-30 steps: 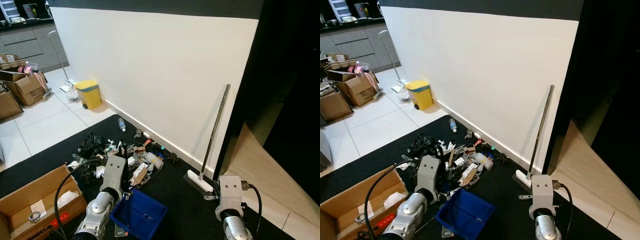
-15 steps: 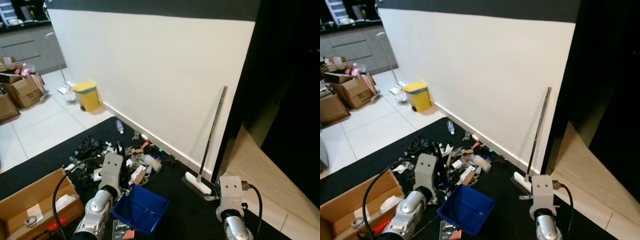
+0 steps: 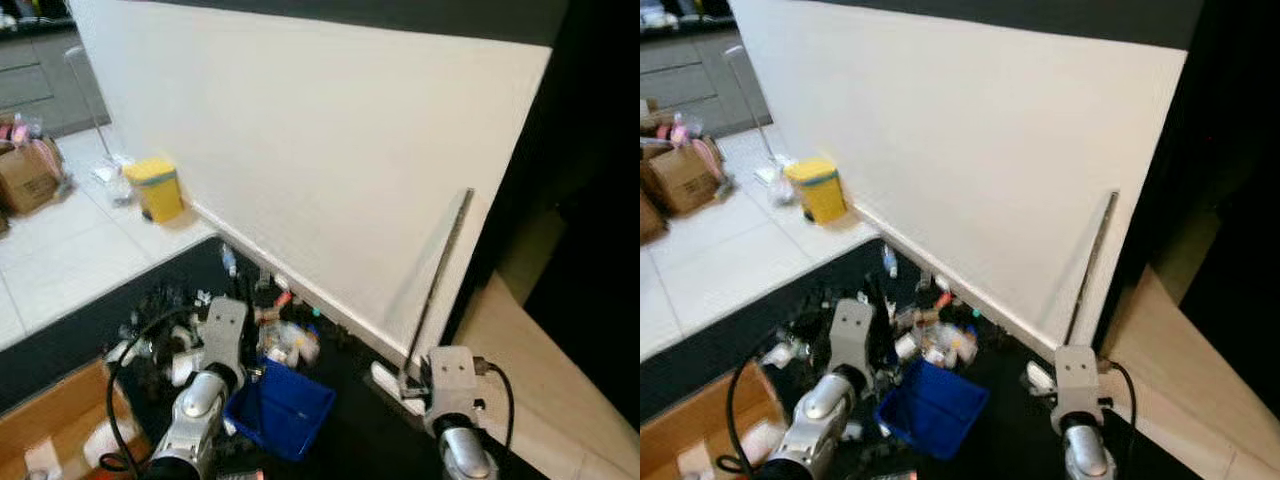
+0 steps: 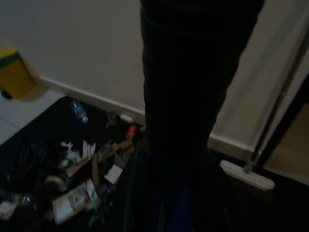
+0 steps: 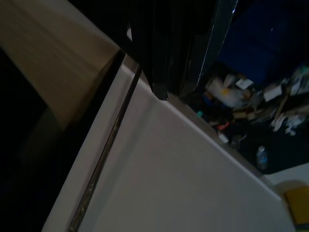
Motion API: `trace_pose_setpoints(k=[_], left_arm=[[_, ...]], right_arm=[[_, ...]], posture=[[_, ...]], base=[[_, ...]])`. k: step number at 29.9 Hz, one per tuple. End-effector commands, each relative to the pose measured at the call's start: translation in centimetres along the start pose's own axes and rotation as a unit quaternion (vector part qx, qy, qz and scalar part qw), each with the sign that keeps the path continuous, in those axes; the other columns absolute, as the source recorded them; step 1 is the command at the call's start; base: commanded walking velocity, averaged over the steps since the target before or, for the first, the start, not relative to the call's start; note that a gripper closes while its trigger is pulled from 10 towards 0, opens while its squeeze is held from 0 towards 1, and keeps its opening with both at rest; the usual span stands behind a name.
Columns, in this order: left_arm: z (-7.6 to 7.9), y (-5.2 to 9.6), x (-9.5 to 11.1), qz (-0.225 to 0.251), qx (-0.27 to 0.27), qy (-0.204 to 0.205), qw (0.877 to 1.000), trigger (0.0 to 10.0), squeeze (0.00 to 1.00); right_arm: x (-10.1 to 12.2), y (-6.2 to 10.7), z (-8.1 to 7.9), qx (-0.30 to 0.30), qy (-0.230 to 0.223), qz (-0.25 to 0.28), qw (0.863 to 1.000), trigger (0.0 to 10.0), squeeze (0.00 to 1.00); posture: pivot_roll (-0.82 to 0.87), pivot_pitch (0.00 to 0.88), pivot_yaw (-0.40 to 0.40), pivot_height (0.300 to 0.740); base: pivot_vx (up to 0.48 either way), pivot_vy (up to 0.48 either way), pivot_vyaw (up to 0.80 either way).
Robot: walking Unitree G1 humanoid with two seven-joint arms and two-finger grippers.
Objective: Sweep floor
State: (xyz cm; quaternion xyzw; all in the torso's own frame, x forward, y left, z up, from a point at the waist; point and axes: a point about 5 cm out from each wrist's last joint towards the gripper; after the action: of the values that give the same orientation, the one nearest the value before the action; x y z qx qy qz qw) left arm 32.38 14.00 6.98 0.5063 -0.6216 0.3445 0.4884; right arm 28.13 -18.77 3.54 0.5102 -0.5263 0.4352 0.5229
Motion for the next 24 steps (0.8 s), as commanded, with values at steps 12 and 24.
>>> trace_pose_setpoints(k=[12, 24], left_arm=[[-0.4, -0.5, 2.5, 0.063, -0.002, -0.001, 0.998, 10.0, 0.00], [0.3, -0.3, 2.8, 0.070, -0.021, -0.018, 0.997, 10.0, 0.00]], right_arm=[[-0.5, 0.2, -0.2, -0.001, -0.004, -0.008, 1.000, 10.0, 0.00], [-0.6, 0.3, -0.3, -0.001, -0.005, -0.008, 1.000, 10.0, 0.00]], posture=[[-0.04, 0.069, 0.068, 0.740], [-0.04, 0.073, 0.067, 0.740]], base=[[0.473, 0.000, 0.00], [0.219, 0.000, 0.00]])
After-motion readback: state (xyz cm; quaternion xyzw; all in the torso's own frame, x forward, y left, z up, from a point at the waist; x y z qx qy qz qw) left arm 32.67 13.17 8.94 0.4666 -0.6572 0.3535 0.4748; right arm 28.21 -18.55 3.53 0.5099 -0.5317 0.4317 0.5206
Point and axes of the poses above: a point about 5 cm out from each wrist's last joint towards the gripper, its own y axis pointing back from the gripper into the wrist, its own x axis along the axis of the wrist's last joint, z = x × y, and after that the axes turned 13 degrees about -y, right-handed
